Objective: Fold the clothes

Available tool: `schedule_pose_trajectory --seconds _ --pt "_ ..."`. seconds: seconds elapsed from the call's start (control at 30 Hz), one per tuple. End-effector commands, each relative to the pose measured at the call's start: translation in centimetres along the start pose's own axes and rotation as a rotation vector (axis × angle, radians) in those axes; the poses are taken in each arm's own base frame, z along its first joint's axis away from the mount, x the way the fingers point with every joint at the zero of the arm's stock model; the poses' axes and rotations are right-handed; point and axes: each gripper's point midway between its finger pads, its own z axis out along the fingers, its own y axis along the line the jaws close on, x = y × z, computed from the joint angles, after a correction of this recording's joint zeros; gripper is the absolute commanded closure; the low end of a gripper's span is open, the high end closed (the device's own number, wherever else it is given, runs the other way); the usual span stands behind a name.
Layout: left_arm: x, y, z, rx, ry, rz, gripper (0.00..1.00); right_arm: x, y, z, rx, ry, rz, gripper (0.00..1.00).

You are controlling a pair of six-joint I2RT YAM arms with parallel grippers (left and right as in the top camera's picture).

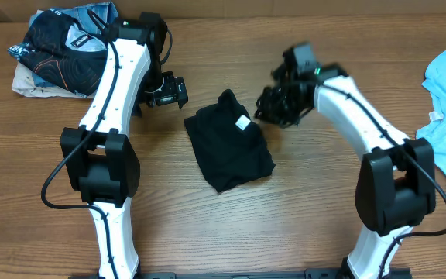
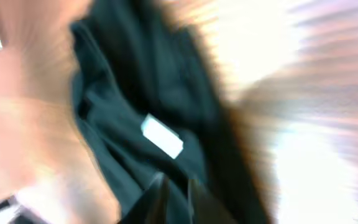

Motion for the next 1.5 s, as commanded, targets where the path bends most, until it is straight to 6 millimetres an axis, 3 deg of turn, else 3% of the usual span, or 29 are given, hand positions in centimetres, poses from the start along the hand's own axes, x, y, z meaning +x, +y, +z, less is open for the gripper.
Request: schedule_pose_trajectory --seconds 0.0,0.1,0.17,0.27,0.4,0.57,0.7,0.73,1.17,1.33,1.47 --pt "0.3 -0.4 -1.2 0.019 -0.025 0.004 0.0 -2.9 -2.3 -5.4 0.22 -0.14 -0.02 0.76" --pt "0.3 -0.4 -1.2 0.02 -0.025 0.004 0.0 -0.9 -2.5 -8.3 0.261 -0.072 0.006 0.62" --pt "0.3 -0.4 -1.2 0.019 -0.026 0.003 0.0 1.1 -2.7 -9.0 0.288 0.002 -0.007 0.43" --pt "0.3 -0.4 -1.2 0.02 -0.026 0.003 0.0 4.1 -3.1 -8.9 0.33 0.117 -0.01 0.28" --pt "0.3 -0.4 -1.2 0.02 -0.026 0.003 0.0 5.4 -2.3 -6.8 0.34 0.157 -0.053 0.12" --pt "0.5 -0.3 -1.2 0.016 -0.018 0.004 0.0 6.7 -1.8 -3.5 0.31 0.2 -0.086 0.15" --pt "0.5 -0.2 -1.2 0.015 -0.016 0.003 0.0 7.8 -2.2 -1.6 0.288 0.24 -0.055 0.44" --pt "0.5 -0.2 -1.2 0.015 -0.016 0.003 0.0 8.0 -2.4 -1.4 0.294 0.248 -0.035 0.45" --pt "0.3 -0.3 -1.2 0.018 -0.023 0.004 0.0 7.4 -2.1 -0.5 0.264 0.22 -0.033 0.49" --pt "0.3 -0.3 -1.2 0.018 -0.024 0.004 0.0 7.3 -1.9 0.0 0.258 0.211 -0.047 0.42" --pt "0.3 -0.3 -1.2 0.019 -0.025 0.004 0.0 7.3 -1.7 0.7 0.253 0.205 -0.062 0.42"
